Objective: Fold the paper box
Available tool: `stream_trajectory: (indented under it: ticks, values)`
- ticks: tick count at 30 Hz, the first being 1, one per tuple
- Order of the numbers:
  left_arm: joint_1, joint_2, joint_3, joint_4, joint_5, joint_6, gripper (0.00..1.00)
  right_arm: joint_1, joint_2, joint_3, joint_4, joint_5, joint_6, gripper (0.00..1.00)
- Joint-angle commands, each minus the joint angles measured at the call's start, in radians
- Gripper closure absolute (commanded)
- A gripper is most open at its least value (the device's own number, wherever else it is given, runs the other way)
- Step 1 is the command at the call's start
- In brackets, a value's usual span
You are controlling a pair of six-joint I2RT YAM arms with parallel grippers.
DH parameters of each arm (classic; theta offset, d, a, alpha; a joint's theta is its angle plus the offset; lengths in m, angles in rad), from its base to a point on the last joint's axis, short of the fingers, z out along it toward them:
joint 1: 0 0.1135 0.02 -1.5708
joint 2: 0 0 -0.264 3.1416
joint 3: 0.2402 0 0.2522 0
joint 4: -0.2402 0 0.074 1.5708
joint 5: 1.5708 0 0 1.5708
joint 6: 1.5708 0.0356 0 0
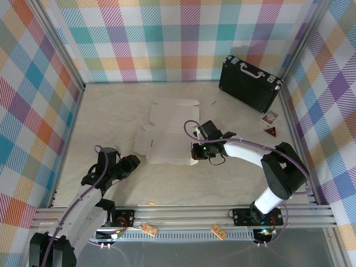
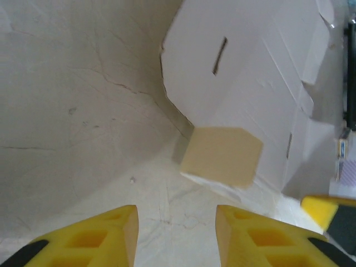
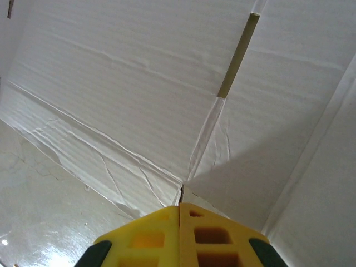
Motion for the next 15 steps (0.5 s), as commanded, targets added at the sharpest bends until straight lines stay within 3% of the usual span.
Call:
stream_trajectory:
  ticks: [1,6,15]
  values:
    - [0.013,0.039,-0.012,0.078,-0.054,-0.020,0.66,0.008,0.002,-0.009,0.046,-0.044,0.014,0.99]
    - [0.013,0.133,0.004,0.184,-0.061,-0.042,0.70,0.008,0.012,-0.011,0.055,-0.060,0.017,0.99]
    - [0.013,0.390,0.016,0.464,0.047,-0.067,0.69,0.008,0.027,-0.008,0.060,-0.085,0.016,0.99]
